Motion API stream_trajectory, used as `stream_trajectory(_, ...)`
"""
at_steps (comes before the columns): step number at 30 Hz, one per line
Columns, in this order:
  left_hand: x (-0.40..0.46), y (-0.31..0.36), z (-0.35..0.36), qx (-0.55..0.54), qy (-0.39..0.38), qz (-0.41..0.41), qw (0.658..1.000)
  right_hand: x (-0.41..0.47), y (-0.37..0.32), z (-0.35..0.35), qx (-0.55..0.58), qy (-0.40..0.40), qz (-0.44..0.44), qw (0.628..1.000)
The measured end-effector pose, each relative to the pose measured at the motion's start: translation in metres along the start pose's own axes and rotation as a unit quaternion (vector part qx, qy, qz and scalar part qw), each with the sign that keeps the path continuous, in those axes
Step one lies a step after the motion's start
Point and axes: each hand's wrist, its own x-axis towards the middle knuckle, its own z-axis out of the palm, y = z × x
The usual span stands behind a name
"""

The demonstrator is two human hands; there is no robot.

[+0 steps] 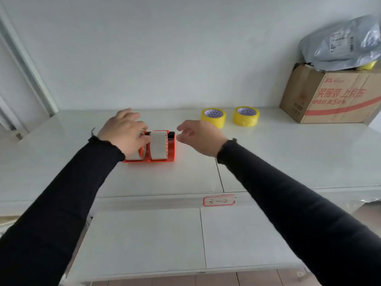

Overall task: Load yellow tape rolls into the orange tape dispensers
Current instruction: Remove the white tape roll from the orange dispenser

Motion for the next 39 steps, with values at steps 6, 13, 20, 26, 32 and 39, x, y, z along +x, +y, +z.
stream_trajectory(6,0.015,0.013,0.034,-0.03,-0.016,-0.042,0.999,0.033,-0.012,0.064,0.232,-0.041,0.126,0.964)
stream_trajectory(13,0.001,0.044,0.028,-0.252,0.083,-0.075,0.961,0.008,0.006,0.068,0.48,0.075,0.088,0.87)
stream_trajectory(20,0.008,0.084,0.024,-0.838,-0.077,-0.104,0.53,-0.016,0.034,0.039,0.396,0.123,-0.022,0.91)
stream_trajectory(26,0.015,0.122,0.028,-0.852,-0.072,-0.122,0.505,-0.032,0.059,0.015,0.304,0.18,-0.007,0.935)
stream_trajectory(32,0.025,0.132,0.027,-0.861,-0.067,-0.143,0.483,-0.053,0.14,-0.047,0.054,0.251,0.139,0.956)
stream_trajectory(39,0.032,0.13,0.04,-0.867,-0.084,-0.168,0.461,-0.067,0.246,-0.085,-0.179,0.182,0.299,0.919)
